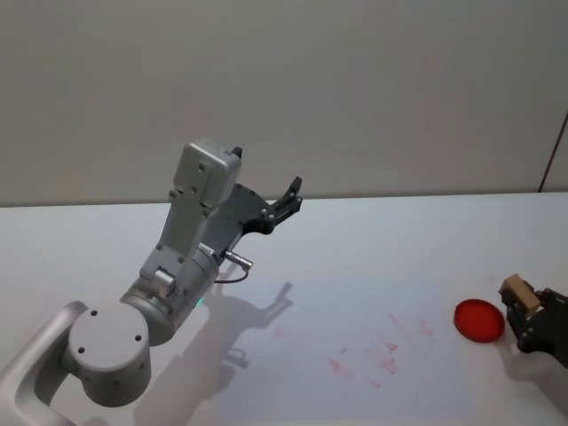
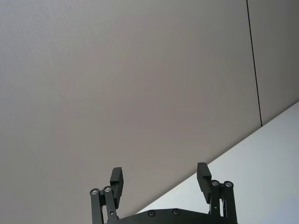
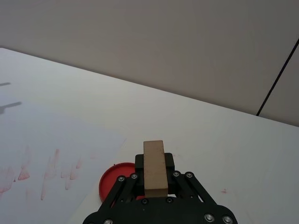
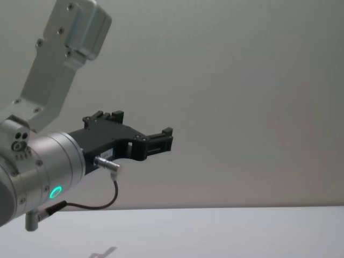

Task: Use the one hand to pick up the stamp and affix it onto the A4 paper.

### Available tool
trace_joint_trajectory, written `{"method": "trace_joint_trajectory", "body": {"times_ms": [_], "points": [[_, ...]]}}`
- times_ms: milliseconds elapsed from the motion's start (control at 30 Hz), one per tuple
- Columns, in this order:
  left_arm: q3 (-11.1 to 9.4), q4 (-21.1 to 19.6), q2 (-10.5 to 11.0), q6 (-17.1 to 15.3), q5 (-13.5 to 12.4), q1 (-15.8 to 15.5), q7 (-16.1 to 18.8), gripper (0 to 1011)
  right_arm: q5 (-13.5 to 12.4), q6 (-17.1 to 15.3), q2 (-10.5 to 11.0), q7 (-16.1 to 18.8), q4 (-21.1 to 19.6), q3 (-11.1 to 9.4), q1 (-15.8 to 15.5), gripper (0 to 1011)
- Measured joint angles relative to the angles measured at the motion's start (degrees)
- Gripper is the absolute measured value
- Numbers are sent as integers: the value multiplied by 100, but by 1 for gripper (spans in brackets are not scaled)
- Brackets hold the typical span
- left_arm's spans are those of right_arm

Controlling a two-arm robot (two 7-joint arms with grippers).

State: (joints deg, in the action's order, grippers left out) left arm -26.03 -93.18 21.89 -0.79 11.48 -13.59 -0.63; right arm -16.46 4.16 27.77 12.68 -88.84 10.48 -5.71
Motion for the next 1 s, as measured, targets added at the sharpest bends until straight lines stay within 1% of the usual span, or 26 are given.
{"method": "trace_joint_trajectory", "body": {"times_ms": [333,1000], "points": [[0,0,0,0,0,0,0,1001,155,-35,-154,75,170,100,130,220],[0,0,0,0,0,0,0,1001,429,-126,-351,109,410,226,294,220]]}}
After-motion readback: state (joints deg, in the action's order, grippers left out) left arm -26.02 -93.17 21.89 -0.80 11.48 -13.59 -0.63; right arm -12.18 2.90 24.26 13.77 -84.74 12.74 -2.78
